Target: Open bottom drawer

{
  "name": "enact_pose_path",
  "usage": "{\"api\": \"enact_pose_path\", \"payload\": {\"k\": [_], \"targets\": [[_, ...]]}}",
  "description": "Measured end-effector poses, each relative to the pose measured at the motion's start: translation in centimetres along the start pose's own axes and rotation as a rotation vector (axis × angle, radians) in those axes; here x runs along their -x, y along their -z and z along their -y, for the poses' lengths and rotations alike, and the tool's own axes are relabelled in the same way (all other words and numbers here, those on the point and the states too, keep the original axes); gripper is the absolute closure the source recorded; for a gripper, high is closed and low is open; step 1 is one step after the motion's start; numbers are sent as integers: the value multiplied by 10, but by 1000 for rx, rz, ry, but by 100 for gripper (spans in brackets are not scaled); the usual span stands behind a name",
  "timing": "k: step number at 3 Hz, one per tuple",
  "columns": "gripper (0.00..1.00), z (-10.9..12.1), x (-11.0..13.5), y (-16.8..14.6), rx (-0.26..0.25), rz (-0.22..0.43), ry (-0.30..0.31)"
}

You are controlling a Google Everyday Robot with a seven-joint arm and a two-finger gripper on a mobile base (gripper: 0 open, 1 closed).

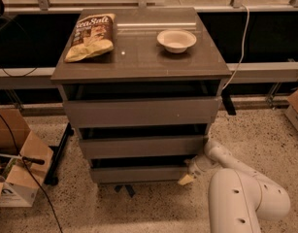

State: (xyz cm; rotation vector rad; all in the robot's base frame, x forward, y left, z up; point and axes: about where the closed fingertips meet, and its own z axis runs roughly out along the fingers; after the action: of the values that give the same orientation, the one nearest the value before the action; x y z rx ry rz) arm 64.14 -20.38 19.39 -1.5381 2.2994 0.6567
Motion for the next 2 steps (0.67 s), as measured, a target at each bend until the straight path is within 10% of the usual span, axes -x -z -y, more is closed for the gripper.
{"api": "enact_pose_path", "payload": {"k": [2], "targets": [[99, -1, 3, 5, 0, 0, 0]]}}
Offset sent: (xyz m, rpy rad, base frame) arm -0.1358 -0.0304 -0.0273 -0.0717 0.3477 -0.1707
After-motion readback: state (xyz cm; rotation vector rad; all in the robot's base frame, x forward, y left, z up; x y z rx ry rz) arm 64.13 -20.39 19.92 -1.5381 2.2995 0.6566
